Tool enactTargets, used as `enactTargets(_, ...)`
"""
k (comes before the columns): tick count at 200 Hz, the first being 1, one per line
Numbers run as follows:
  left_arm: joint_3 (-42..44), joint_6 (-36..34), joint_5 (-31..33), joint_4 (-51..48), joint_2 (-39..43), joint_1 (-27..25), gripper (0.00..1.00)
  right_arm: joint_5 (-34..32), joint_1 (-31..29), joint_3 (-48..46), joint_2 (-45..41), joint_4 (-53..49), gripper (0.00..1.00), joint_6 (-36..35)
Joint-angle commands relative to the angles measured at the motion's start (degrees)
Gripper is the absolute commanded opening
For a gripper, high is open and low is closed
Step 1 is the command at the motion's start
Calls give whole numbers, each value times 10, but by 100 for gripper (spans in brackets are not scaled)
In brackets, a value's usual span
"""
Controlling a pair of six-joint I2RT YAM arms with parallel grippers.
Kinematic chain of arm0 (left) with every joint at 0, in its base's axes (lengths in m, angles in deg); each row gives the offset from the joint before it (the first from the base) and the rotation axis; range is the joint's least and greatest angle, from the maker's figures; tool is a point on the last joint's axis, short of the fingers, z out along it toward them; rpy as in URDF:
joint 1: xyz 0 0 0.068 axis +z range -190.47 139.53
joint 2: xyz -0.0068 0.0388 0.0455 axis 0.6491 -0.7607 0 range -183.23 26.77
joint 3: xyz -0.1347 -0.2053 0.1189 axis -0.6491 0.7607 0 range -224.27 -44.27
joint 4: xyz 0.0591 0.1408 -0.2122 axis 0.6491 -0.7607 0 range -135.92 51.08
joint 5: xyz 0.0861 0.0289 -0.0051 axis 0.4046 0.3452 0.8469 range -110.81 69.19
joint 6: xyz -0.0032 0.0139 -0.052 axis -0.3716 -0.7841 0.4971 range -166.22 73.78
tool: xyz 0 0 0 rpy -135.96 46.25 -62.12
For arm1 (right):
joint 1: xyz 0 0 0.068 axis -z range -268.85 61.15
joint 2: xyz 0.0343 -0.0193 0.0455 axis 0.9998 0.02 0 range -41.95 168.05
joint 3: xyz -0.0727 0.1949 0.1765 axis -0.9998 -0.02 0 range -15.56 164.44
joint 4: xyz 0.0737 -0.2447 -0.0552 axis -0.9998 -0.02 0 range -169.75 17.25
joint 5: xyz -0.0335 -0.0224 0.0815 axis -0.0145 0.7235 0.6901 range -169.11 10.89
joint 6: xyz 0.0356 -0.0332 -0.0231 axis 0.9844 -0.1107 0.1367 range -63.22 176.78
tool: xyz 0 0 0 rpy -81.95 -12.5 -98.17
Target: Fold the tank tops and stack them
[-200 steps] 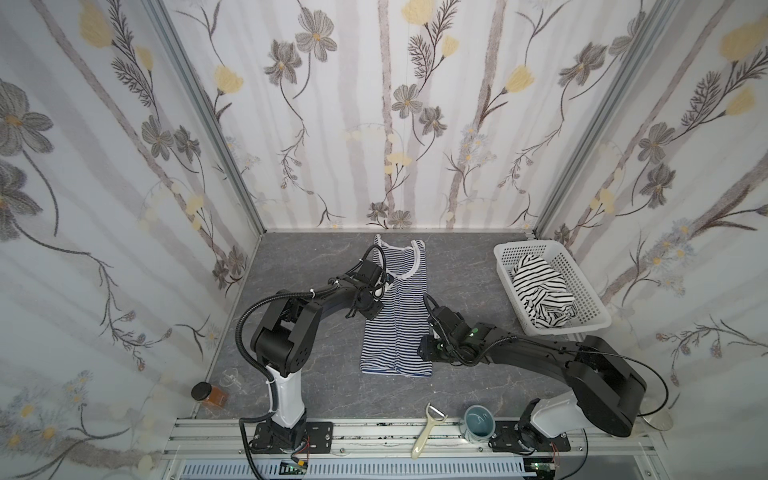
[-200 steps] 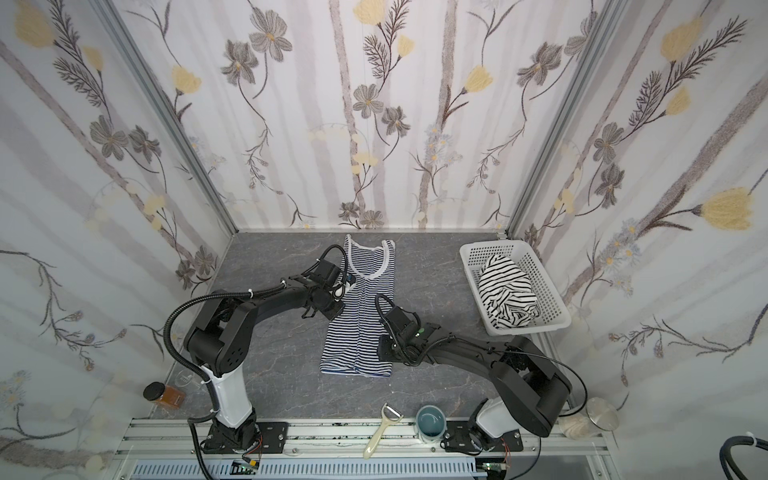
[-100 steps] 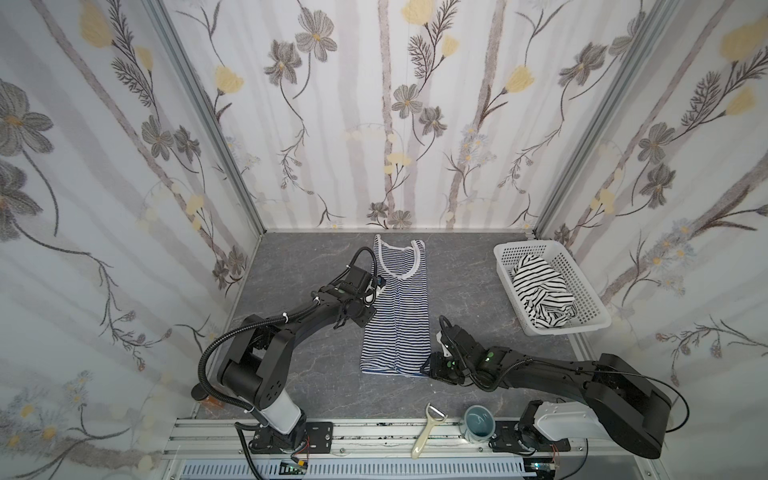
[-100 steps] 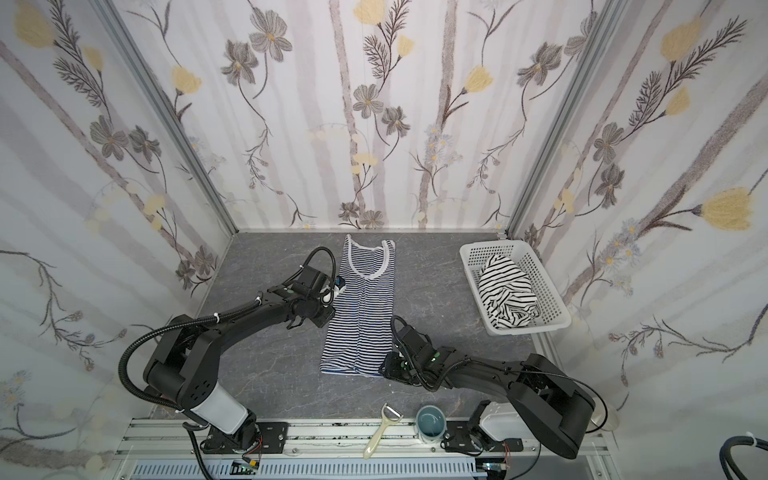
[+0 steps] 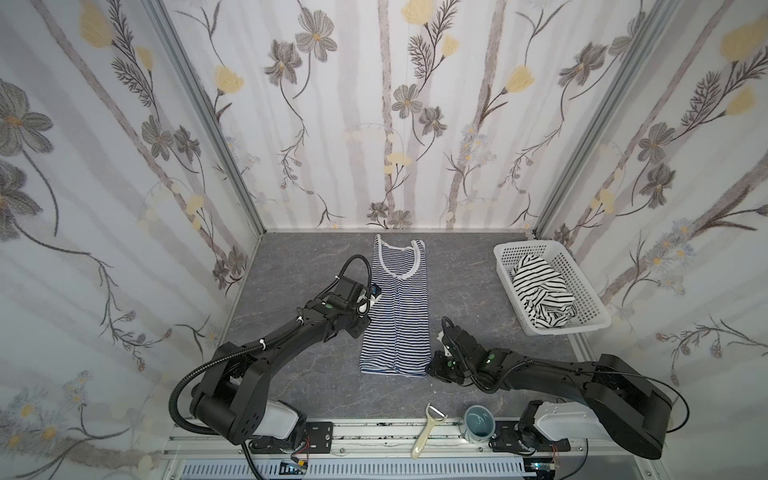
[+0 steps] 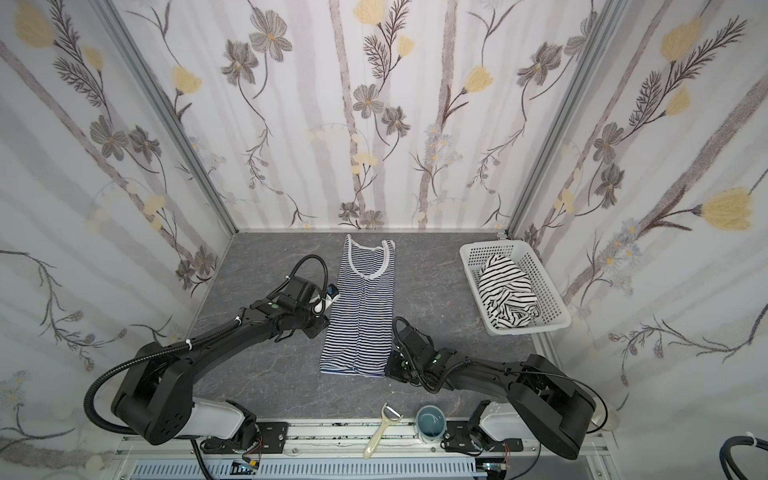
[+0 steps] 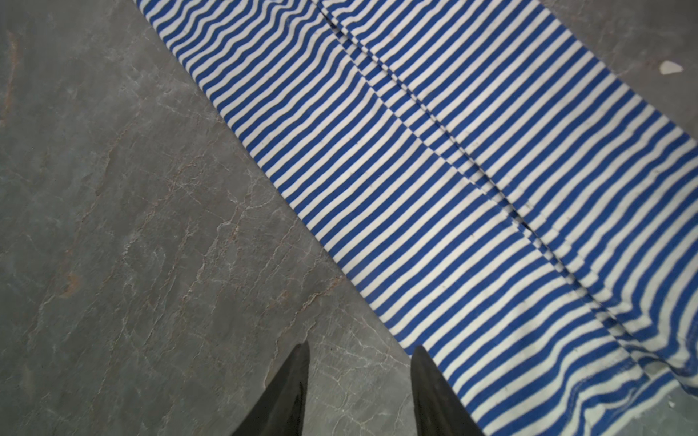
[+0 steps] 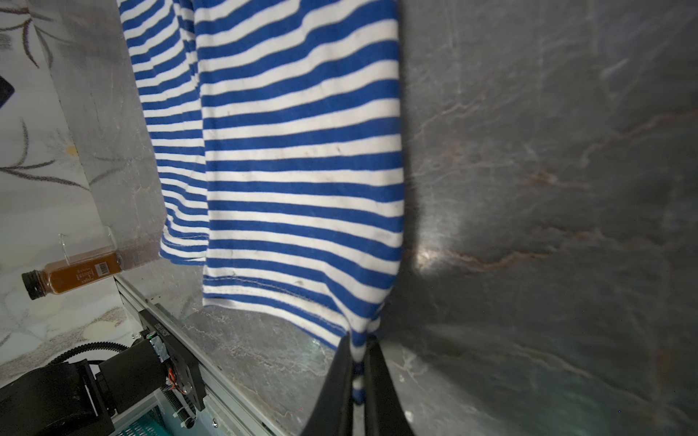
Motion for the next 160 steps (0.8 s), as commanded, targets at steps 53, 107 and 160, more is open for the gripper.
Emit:
enactTargets(53, 41, -25, -41, -74, 77, -88, 52, 14, 31, 29, -45, 19, 0, -3)
enactTargets(107, 75, -34, -20, -82, 67, -153, 58, 21, 58, 41, -43, 18, 1, -9)
enactTargets(160, 95, -52, -3, -81, 59, -178, 58, 32, 81, 38, -46, 33, 4, -9)
